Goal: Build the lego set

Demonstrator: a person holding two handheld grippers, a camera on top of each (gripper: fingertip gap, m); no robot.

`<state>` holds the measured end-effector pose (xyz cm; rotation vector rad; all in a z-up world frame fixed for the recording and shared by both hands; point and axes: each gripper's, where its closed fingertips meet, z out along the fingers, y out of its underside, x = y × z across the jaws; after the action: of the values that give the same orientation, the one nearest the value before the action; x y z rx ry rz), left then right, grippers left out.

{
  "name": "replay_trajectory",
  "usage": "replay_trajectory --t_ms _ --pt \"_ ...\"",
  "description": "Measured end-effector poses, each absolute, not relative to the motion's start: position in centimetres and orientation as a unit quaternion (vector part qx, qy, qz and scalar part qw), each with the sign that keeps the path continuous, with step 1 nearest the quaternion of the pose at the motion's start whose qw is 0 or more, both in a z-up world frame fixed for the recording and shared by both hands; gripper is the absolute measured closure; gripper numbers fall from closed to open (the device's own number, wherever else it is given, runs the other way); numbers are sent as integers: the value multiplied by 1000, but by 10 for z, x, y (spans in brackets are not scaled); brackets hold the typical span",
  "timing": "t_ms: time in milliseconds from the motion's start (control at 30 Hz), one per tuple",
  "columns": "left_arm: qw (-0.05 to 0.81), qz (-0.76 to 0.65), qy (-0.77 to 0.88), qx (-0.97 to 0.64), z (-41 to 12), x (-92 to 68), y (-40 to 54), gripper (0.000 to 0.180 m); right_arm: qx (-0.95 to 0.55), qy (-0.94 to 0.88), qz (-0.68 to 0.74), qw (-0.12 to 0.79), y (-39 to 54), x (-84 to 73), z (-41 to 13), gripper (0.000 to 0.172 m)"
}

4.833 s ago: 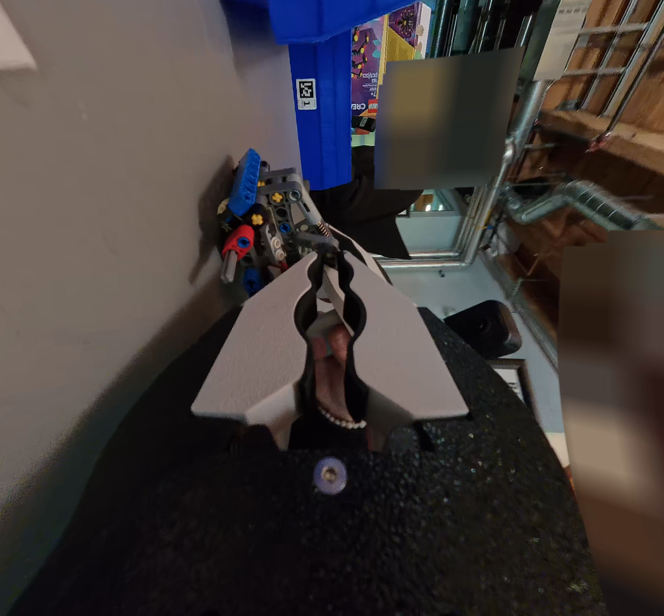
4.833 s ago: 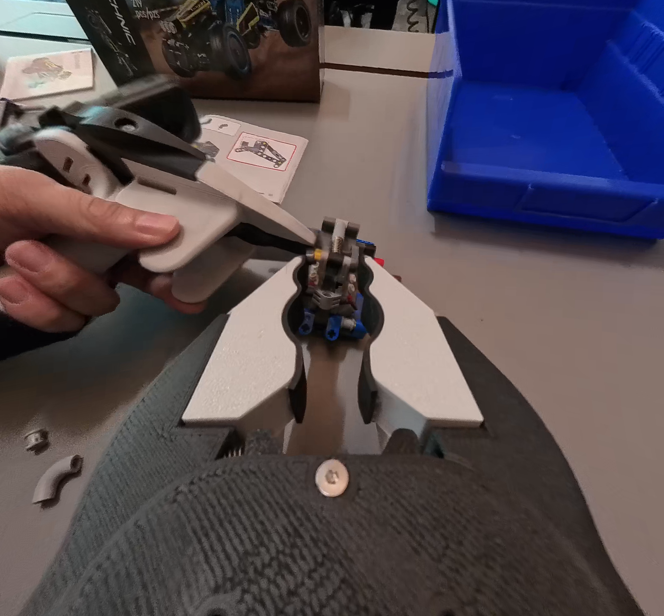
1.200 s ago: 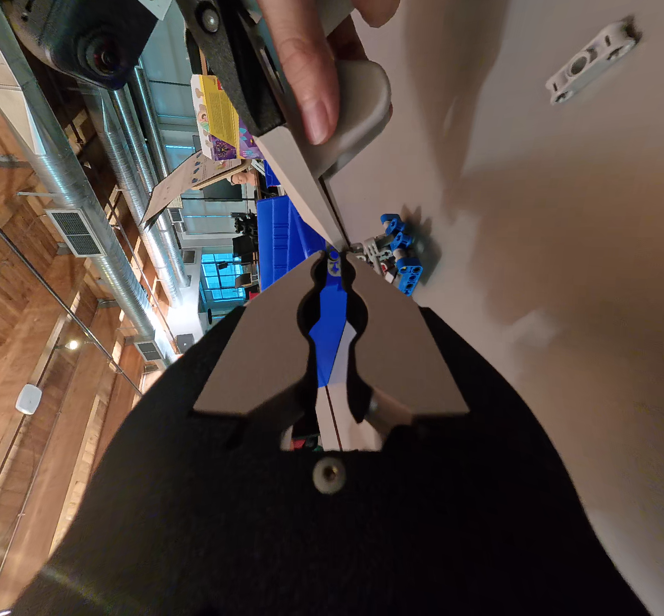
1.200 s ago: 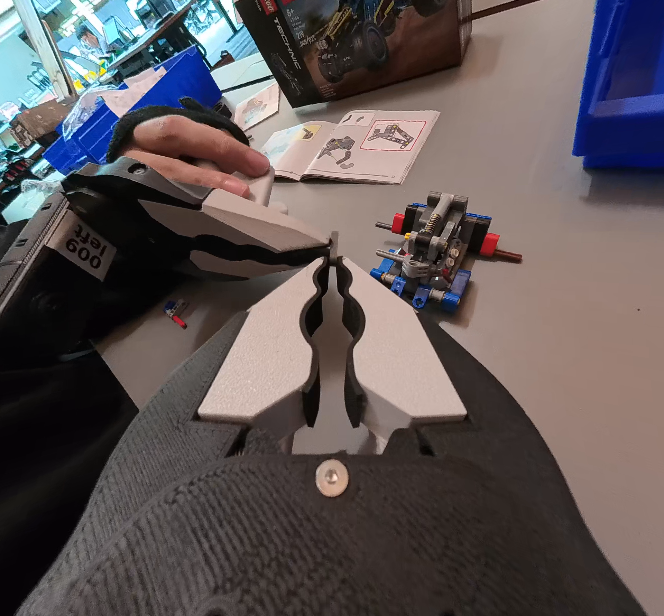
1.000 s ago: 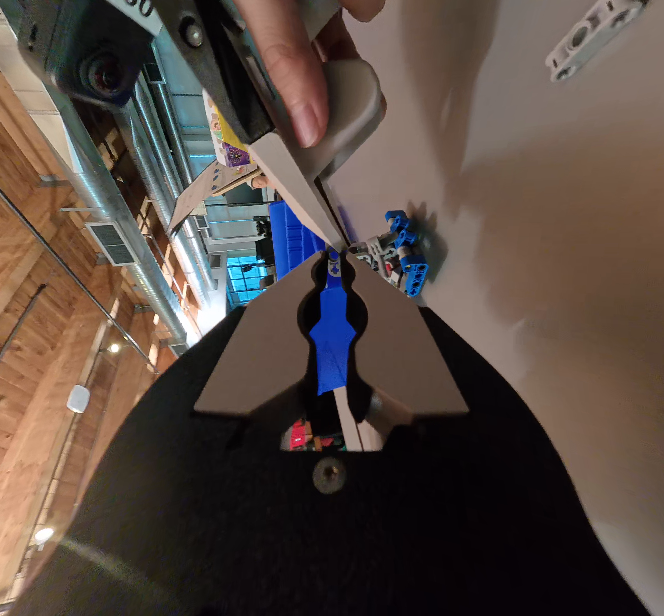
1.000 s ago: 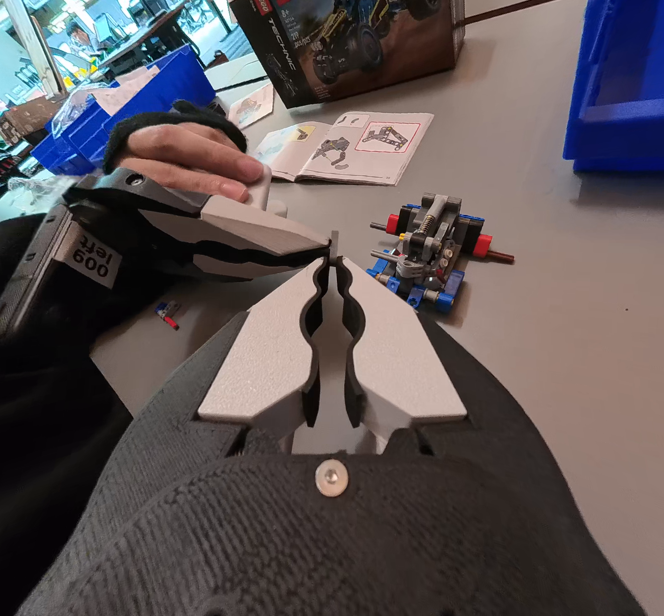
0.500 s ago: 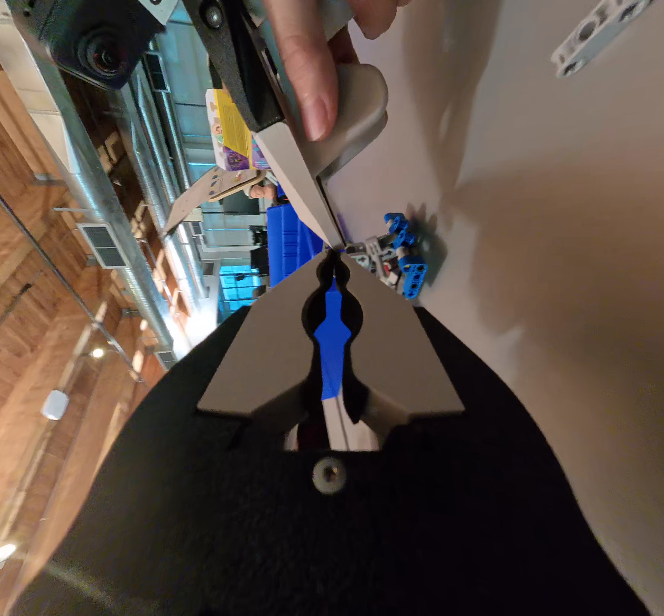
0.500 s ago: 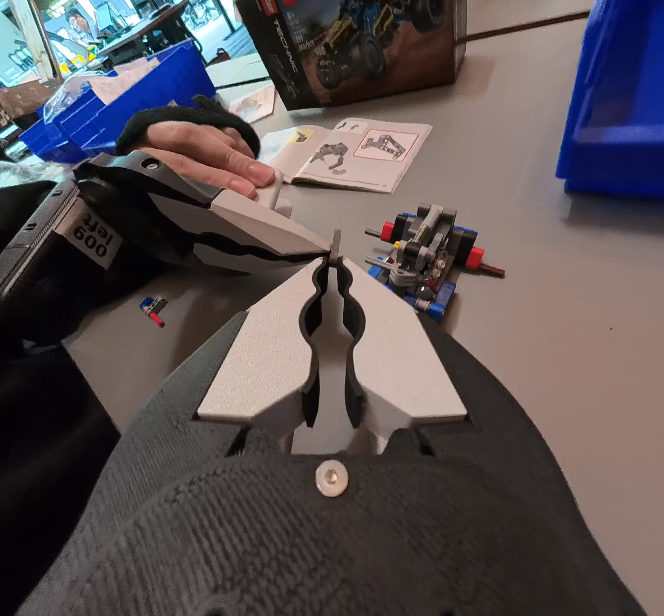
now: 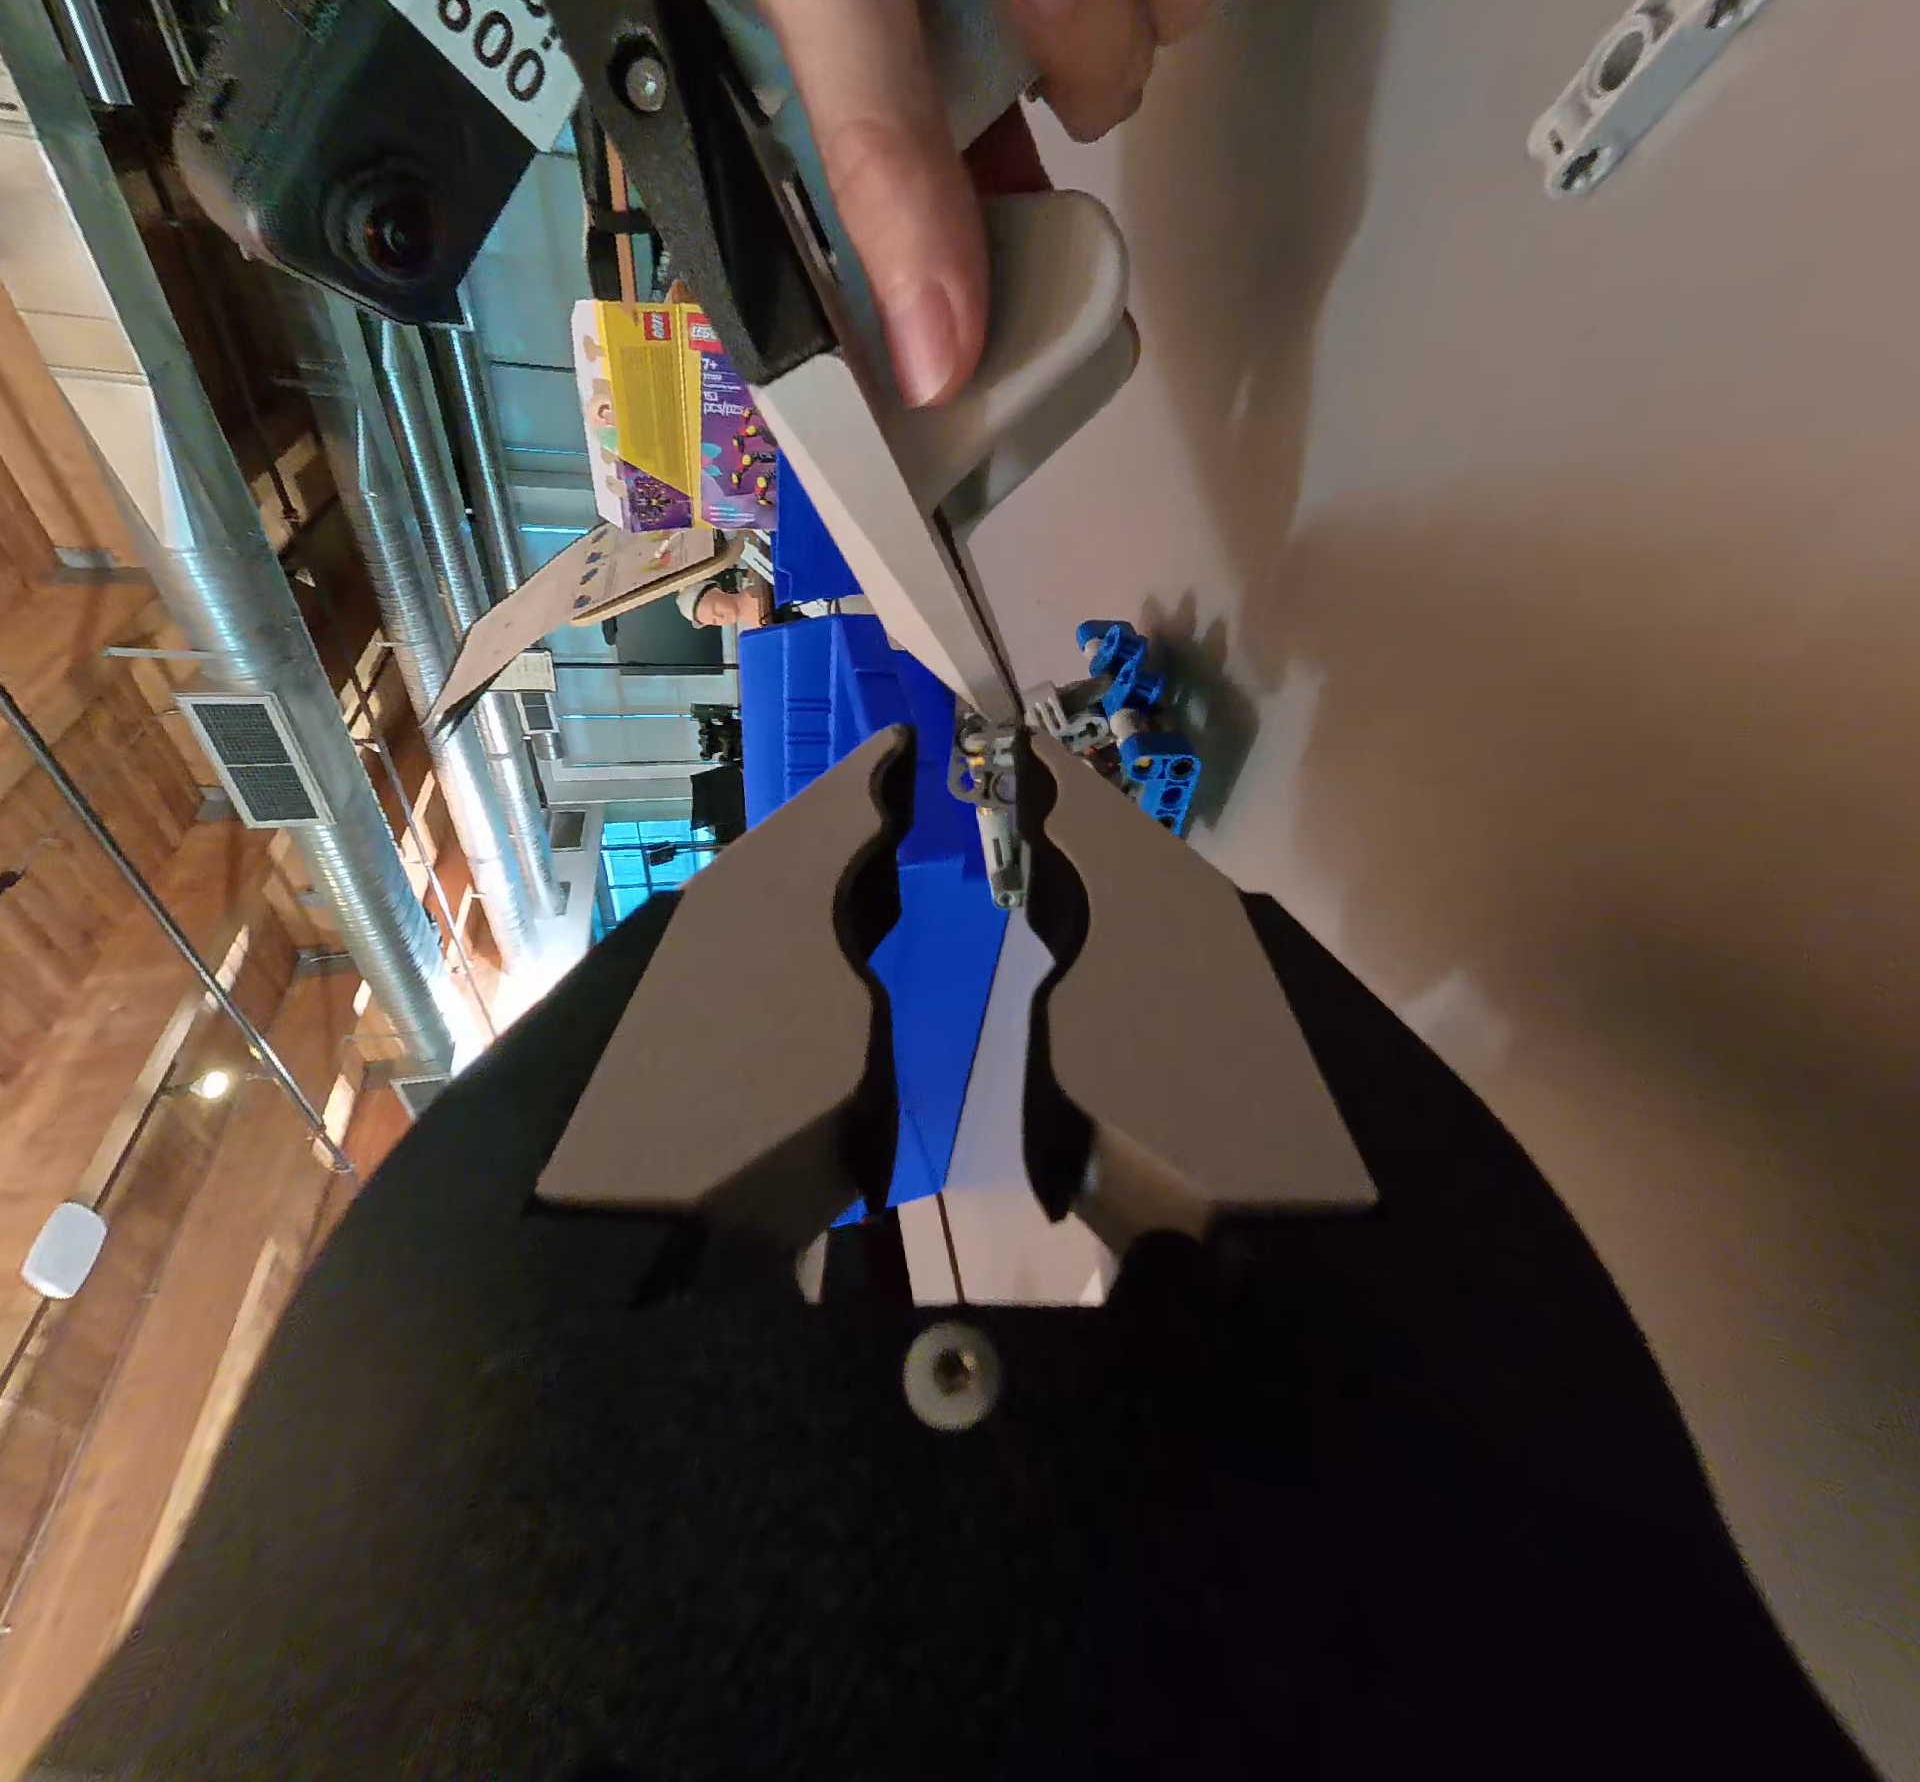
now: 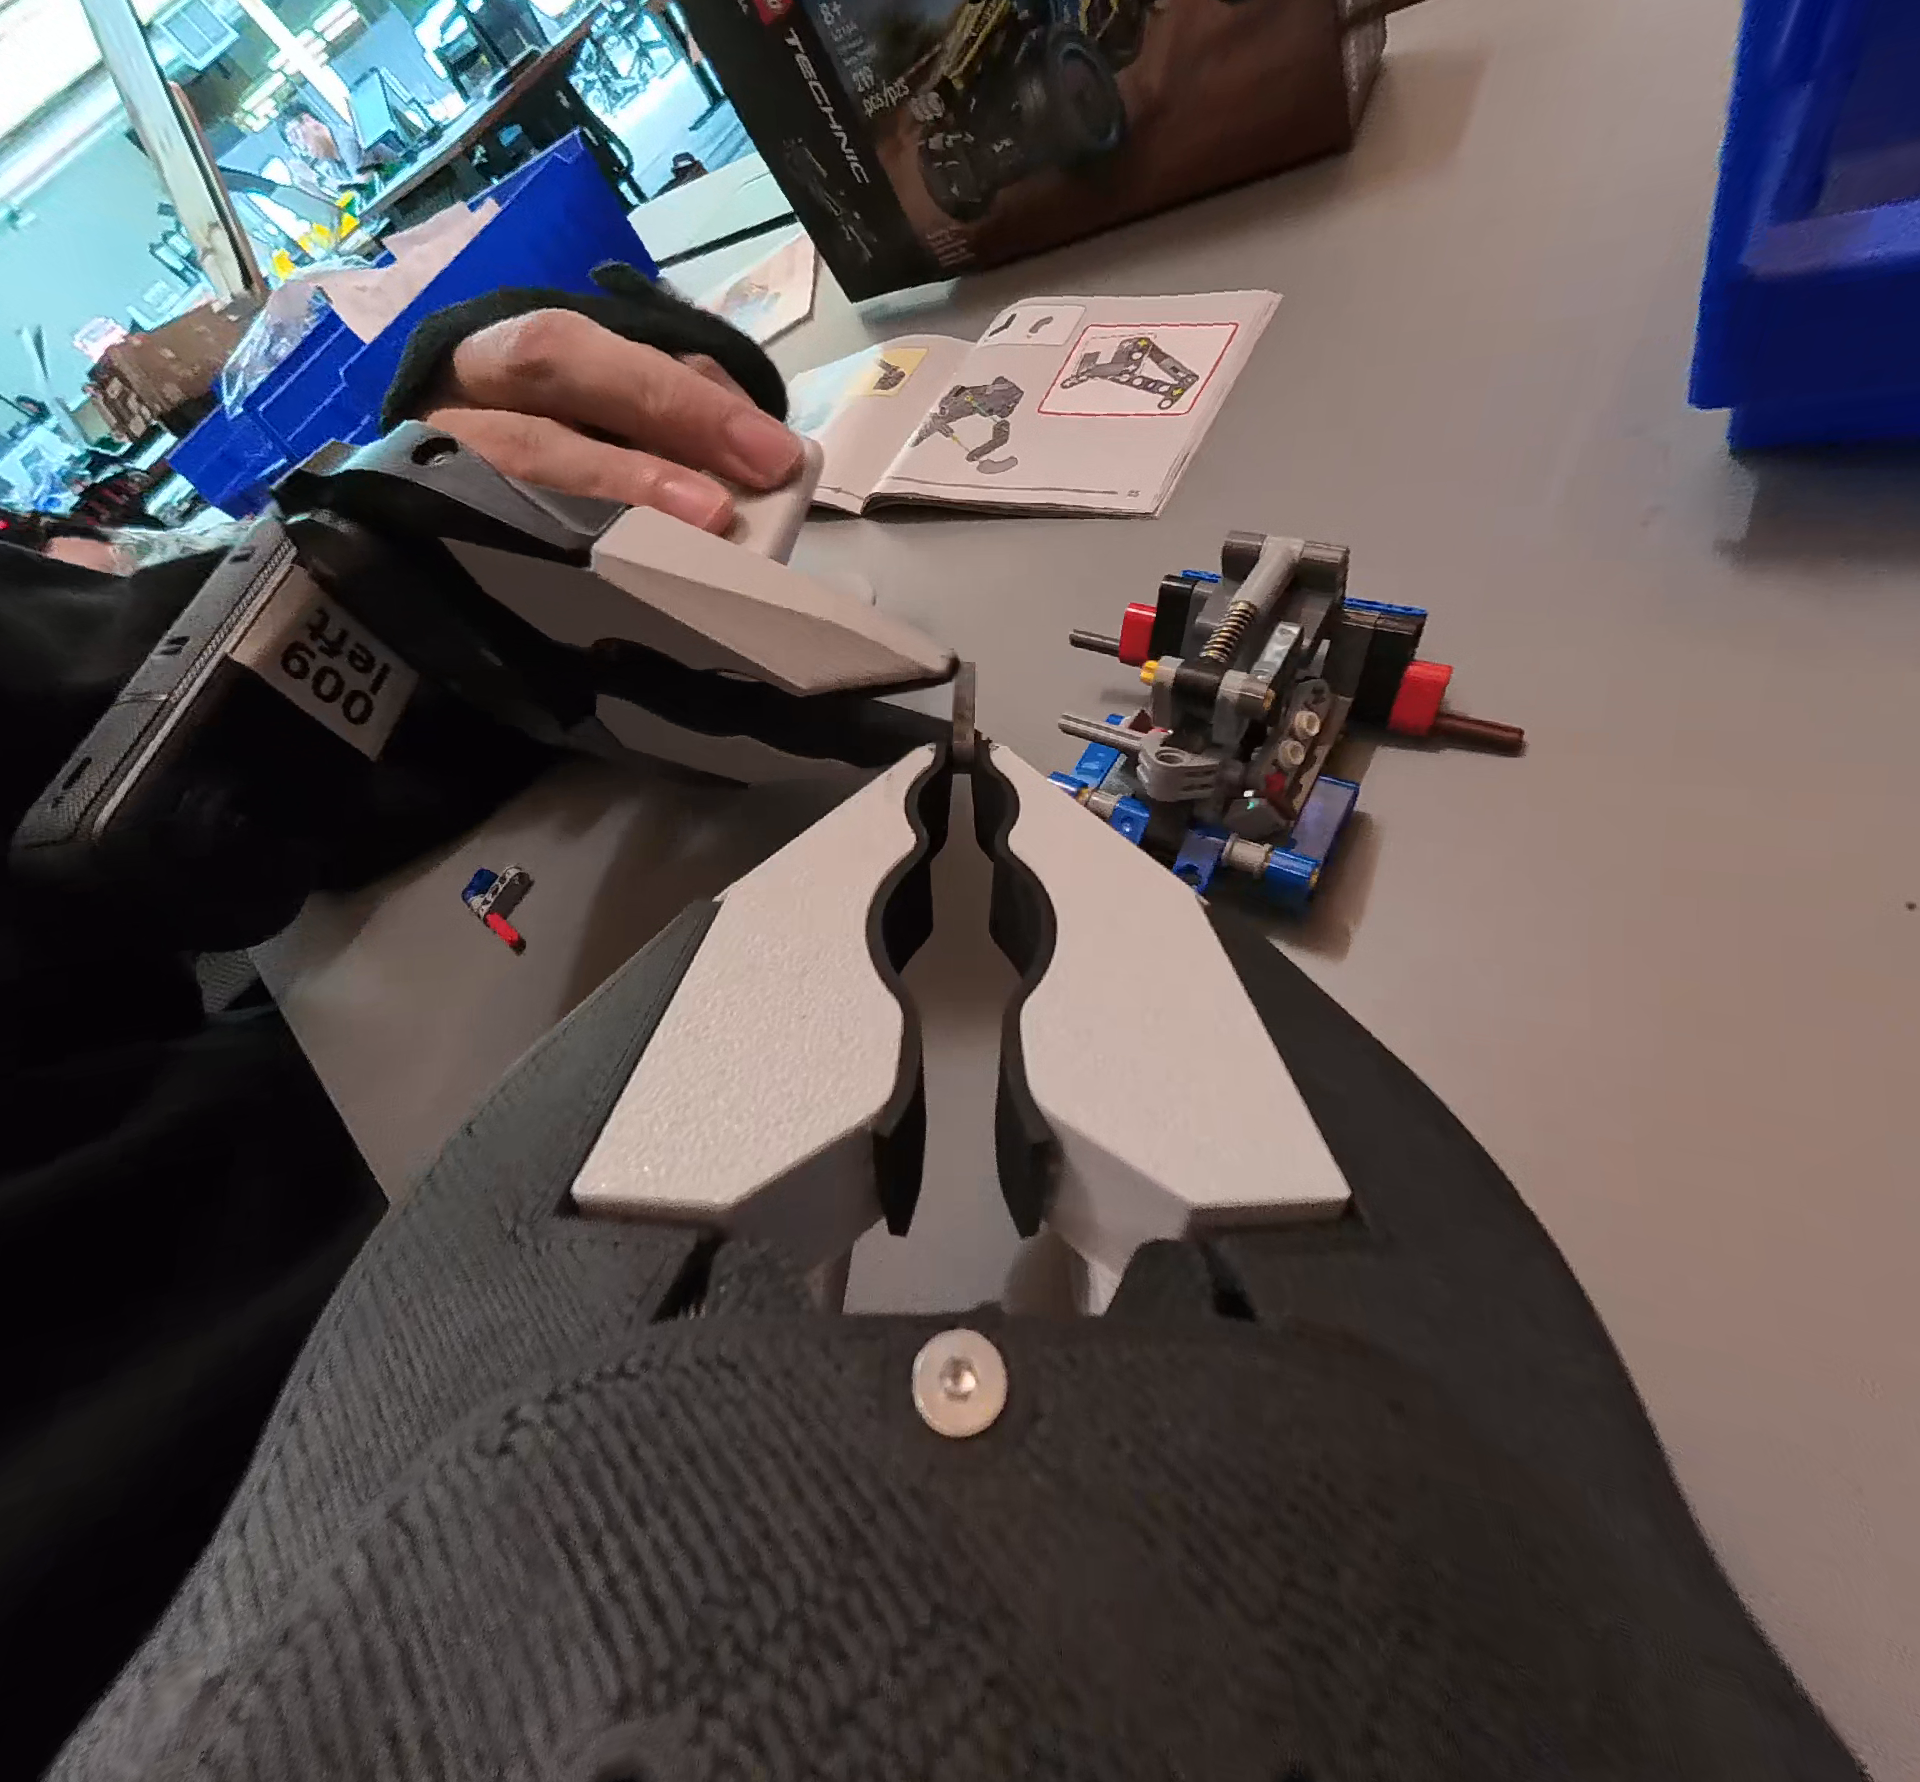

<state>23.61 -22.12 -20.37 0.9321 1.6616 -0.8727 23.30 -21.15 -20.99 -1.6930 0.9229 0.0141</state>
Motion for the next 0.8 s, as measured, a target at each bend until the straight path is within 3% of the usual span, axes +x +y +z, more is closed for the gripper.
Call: replay_trajectory --t_ms 100,567,800 --pt "488 -357 697 386 -207 236 -221 177 -732 391 -6 558 -210 233 -211 171" --pt "527 -298 691 395 -213 243 -225 177 -780 375 -87 493 -215 236 -219 169" --pt "514 -344 694 369 -197 264 -217 177 -746 383 -165 519 -249 252 -203 150"
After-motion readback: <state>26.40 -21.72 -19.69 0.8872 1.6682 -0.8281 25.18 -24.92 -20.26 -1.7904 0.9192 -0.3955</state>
